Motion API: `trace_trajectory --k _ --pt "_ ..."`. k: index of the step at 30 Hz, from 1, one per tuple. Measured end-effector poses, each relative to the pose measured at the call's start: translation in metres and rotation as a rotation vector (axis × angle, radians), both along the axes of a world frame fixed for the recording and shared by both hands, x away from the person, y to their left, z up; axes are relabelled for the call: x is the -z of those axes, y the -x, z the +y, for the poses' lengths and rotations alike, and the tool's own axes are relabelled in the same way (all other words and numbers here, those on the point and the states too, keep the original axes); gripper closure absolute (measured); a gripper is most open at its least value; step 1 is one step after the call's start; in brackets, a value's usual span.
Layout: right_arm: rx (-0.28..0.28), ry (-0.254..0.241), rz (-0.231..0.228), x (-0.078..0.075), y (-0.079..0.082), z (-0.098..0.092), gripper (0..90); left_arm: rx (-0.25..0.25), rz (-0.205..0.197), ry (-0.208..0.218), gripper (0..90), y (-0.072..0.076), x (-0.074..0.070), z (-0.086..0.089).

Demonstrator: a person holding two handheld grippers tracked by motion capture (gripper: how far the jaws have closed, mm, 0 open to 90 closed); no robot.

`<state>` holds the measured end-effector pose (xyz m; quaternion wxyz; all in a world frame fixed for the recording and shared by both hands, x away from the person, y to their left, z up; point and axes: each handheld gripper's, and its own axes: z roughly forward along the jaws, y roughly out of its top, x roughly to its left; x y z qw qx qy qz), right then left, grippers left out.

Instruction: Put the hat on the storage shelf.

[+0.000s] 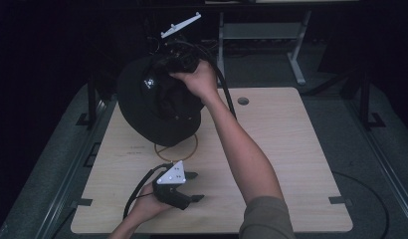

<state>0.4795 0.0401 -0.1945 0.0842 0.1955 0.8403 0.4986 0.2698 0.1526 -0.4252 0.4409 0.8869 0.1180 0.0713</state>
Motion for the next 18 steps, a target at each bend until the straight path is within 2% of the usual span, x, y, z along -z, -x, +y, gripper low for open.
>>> trace_trajectory --k 4,5,6,7,8,9,11,18 --pt "-0.001 0.022 -0.006 0.003 -0.002 0.007 84.9 0.009 0.005 0.002 28.3 -0.001 0.001 0.000" --pt "0.001 0.031 -0.012 0.003 -0.002 0.009 81.1 0.012 0.010 0.006 28.2 -0.001 0.001 -0.001" --pt "0.017 0.021 -0.012 0.004 -0.002 0.010 71.2 0.018 0.011 0.005 28.3 0.000 0.001 -0.002" --pt "0.018 -0.009 -0.002 0.004 -0.002 0.010 62.6 0.017 0.018 0.009 28.3 0.001 0.002 -0.003" --pt "0.022 -0.038 0.026 0.004 -0.002 0.009 58.5 0.022 0.017 0.007 28.3 0.001 0.002 -0.003" --pt "0.020 -0.040 0.035 0.004 -0.002 0.007 57.7 0.024 0.015 0.007 28.2 0.001 0.002 -0.004" --pt "0.032 -0.048 0.026 0.006 0.001 -0.001 53.8 0.022 0.030 0.021 28.2 0.002 0.002 -0.003" --pt "0.088 -0.114 0.046 0.014 0.014 -0.050 45.0 0.018 0.022 0.031 28.0 0.002 -0.001 -0.004"
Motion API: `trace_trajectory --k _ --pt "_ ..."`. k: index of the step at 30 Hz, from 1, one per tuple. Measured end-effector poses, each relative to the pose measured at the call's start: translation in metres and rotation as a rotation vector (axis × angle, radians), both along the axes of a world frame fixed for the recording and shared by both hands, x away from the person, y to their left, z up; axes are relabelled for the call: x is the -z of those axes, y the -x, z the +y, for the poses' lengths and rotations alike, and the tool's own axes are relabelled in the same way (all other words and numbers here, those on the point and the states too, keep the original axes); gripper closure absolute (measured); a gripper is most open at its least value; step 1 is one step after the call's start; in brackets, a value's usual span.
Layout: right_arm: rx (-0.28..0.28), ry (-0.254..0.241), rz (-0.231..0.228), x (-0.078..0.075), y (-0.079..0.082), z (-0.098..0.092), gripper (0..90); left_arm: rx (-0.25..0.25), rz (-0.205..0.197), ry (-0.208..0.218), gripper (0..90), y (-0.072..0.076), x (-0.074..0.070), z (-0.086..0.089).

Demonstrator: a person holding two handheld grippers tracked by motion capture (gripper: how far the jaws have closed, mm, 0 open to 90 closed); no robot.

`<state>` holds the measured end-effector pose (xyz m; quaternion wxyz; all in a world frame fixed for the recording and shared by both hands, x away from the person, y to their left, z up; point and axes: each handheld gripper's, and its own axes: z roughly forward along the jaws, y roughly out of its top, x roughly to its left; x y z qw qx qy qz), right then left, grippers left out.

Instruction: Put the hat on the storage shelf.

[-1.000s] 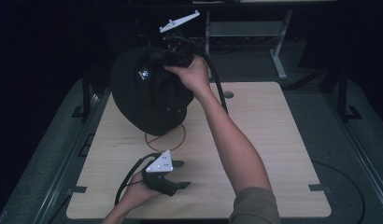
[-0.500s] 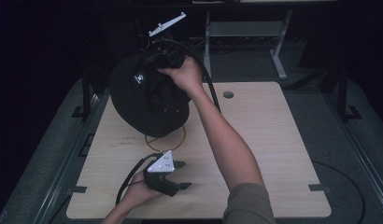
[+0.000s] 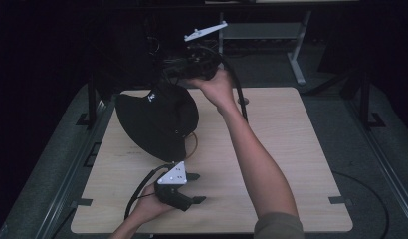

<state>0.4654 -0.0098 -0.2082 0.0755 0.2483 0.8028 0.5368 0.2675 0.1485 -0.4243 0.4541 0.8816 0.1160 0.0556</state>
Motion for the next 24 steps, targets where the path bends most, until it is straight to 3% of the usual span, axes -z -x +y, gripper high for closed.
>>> trace_trajectory --k 11,16,24 --pt "0.048 -0.050 0.002 0.013 0.018 -0.066 37.9 -0.012 0.029 0.017 27.6 0.001 0.002 0.000" --pt "0.063 -0.054 0.004 0.018 0.026 -0.088 34.9 -0.023 0.039 0.032 26.8 -0.002 0.003 0.003" --pt "0.110 -0.049 -0.005 0.025 0.041 -0.117 28.0 -0.029 0.035 0.019 25.5 -0.004 0.005 0.004"
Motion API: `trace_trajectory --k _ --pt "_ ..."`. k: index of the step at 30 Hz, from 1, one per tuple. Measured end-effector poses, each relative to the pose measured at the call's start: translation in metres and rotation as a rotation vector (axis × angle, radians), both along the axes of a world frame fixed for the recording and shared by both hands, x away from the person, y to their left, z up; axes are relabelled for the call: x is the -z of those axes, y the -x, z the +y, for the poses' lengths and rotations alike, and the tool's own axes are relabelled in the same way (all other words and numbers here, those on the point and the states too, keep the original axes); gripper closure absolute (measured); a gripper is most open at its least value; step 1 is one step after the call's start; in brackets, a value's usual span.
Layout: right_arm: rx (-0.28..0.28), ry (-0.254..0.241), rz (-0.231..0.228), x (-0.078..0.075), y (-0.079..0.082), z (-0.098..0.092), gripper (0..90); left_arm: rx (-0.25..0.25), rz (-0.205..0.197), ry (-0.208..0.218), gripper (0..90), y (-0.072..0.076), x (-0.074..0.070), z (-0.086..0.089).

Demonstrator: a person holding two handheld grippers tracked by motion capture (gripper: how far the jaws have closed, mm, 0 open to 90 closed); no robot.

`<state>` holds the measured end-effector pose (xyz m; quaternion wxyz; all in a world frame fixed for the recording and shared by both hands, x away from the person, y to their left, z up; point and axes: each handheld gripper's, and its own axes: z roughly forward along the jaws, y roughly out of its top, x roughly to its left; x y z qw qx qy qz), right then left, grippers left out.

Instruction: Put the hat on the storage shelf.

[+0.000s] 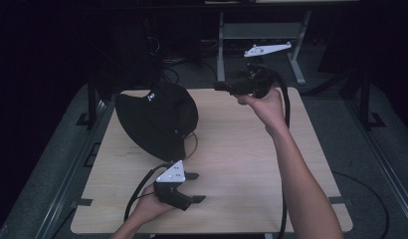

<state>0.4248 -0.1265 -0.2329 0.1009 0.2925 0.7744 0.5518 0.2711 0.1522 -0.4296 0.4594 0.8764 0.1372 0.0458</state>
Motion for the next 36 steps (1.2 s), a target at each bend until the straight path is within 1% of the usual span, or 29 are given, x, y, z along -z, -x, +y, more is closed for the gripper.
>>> trace_trajectory --k 1,2,4,6,11,13,17,19,21,24,27,29,31,33,34,36 --pt "0.003 0.005 0.008 0.002 0.001 -0.003 26.5 -0.004 -0.003 -0.001 25.0 0.000 0.000 0.000" --pt "0.006 0.003 0.012 0.004 0.003 -0.005 25.8 -0.012 0.005 0.003 24.7 0.001 0.001 -0.001" --pt "0.011 -0.009 0.018 0.009 0.006 -0.012 24.8 -0.019 0.007 0.004 24.0 0.000 0.002 -0.002" --pt "0.024 0.001 0.027 0.015 0.009 -0.017 22.9 -0.024 0.011 -0.001 22.8 -0.001 0.003 -0.001" --pt "0.043 0.000 0.054 0.026 0.015 -0.031 22.6 -0.038 0.010 -0.006 20.7 -0.003 0.003 0.001" --pt "0.051 -0.001 0.051 0.029 0.019 -0.036 22.6 -0.040 0.007 -0.008 20.1 -0.004 0.003 0.001" --pt "0.047 0.006 0.066 0.033 0.023 -0.045 21.0 -0.043 0.013 -0.017 19.6 -0.005 0.004 0.002" --pt "0.048 -0.004 0.060 0.035 0.027 -0.048 20.5 -0.046 0.010 -0.021 19.3 -0.006 0.004 0.002" --pt "0.052 -0.001 0.057 0.036 0.031 -0.052 20.0 -0.048 0.019 -0.016 18.9 -0.006 0.004 0.002" --pt "0.058 0.003 0.063 0.041 0.036 -0.057 18.8 -0.048 0.020 -0.017 18.8 -0.006 0.004 0.002" --pt "0.068 0.015 0.064 0.046 0.040 -0.063 17.6 -0.050 0.018 -0.018 18.8 -0.006 0.005 0.002" --pt "0.073 0.011 0.071 0.051 0.043 -0.068 17.6 -0.049 0.009 -0.031 18.8 -0.006 0.004 0.002" --pt "0.079 0.012 0.078 0.056 0.045 -0.073 17.6 -0.056 0.025 -0.029 18.8 -0.007 0.004 0.002" --pt "0.085 0.007 0.084 0.060 0.049 -0.079 17.4 -0.068 0.064 -0.005 18.8 -0.008 0.004 0.004" --pt "0.085 0.007 0.088 0.063 0.051 -0.081 17.4 -0.072 0.070 0.004 18.5 -0.009 0.004 0.004" --pt "0.091 0.018 0.095 0.067 0.055 -0.087 17.4 -0.077 0.068 0.001 18.0 -0.009 0.004 0.005"
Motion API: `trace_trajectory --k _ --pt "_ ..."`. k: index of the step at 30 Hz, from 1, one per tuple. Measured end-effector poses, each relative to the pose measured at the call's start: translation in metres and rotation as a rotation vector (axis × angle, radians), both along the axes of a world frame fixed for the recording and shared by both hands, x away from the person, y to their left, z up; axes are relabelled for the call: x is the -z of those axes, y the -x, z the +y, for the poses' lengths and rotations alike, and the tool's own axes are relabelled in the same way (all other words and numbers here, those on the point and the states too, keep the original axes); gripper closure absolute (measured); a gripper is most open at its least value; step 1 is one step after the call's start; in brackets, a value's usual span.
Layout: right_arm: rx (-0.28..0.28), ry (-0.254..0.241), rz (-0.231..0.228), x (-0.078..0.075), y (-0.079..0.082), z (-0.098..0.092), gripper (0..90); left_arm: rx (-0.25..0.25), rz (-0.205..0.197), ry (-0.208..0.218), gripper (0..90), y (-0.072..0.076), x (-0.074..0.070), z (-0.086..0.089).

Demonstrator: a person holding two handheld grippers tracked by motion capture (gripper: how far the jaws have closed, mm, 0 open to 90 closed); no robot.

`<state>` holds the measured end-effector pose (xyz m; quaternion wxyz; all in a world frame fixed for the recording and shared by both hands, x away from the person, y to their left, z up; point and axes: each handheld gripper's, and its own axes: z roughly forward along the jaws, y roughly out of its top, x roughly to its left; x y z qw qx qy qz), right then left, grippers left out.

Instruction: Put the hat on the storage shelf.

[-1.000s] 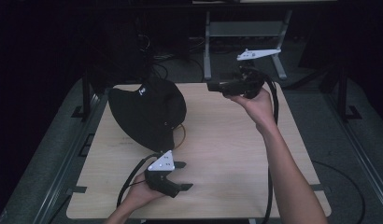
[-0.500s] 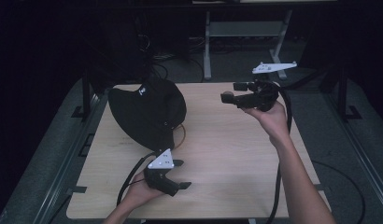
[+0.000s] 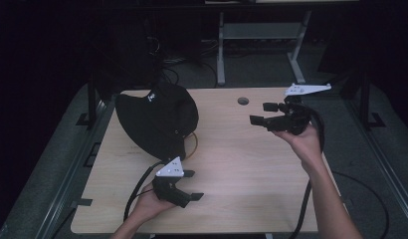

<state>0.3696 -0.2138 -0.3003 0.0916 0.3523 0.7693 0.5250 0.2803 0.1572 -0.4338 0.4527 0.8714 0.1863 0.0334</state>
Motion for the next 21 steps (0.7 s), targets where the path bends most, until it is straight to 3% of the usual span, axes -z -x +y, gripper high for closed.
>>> trace_trajectory --k 6,21 --pt "0.019 -0.009 0.036 0.016 0.012 -0.017 17.3 -0.007 0.016 -0.008 17.3 -0.001 0.003 -0.001" --pt "0.052 -0.018 0.057 0.046 0.035 -0.035 17.4 -0.017 0.009 -0.018 16.5 0.000 0.003 0.000"
